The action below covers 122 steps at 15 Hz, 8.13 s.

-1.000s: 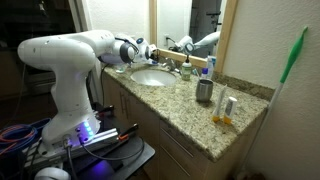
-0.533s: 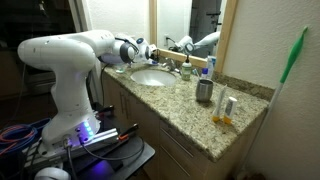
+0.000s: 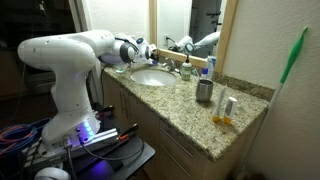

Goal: Pick up the blue object and put it on right

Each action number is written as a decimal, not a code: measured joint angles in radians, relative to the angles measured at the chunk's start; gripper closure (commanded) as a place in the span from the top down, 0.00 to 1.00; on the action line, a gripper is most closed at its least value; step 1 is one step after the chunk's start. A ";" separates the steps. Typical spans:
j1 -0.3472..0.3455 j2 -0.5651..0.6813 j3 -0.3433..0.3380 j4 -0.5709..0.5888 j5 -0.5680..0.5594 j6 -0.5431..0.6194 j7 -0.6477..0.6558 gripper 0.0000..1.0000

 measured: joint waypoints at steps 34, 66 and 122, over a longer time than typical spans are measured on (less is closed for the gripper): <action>-0.012 -0.032 0.122 0.144 0.124 -0.494 -0.225 0.84; -0.073 -0.056 0.085 0.142 0.129 -0.453 -0.001 1.00; -0.105 -0.053 0.010 0.141 0.108 -0.713 0.484 1.00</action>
